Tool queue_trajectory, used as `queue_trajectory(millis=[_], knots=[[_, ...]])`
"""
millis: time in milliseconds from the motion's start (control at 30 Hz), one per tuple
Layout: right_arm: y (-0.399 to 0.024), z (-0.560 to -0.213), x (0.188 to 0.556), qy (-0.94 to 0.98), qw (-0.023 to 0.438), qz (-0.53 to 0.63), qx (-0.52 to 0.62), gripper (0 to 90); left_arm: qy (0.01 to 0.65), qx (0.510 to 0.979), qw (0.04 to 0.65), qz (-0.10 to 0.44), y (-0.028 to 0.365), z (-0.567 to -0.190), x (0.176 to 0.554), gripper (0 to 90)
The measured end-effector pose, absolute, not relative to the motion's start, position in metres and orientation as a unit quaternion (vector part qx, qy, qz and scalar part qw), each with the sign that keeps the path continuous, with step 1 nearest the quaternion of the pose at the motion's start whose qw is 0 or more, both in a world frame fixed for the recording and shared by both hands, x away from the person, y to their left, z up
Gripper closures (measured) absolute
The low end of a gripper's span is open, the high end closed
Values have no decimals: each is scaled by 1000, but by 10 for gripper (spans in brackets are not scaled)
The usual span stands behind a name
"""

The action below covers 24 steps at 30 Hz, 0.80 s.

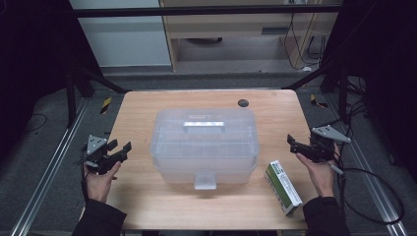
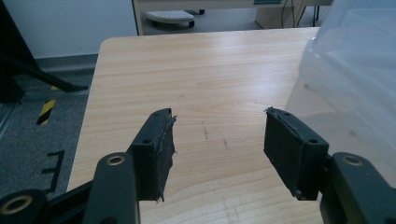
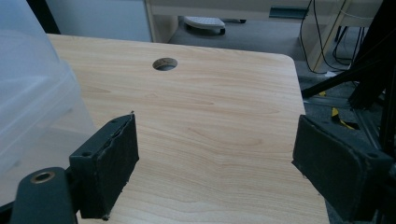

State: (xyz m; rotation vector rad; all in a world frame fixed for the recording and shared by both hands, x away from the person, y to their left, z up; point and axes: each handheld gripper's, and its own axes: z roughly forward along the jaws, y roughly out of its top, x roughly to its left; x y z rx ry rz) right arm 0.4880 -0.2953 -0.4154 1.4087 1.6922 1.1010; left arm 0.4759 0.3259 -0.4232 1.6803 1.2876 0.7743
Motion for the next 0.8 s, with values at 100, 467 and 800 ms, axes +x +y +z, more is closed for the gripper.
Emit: queue_trajectory(millis=[100, 467, 800], knots=[[-295, -410, 486, 644, 329, 427, 543, 144, 499, 685, 432, 309, 321, -414, 473, 405], [-286, -406, 486, 671, 329, 415, 519, 132, 442, 722, 440, 300, 305, -376, 463, 334], [-278, -398, 482, 692, 323, 413, 497, 126, 419, 740, 439, 290, 296, -356, 463, 304]])
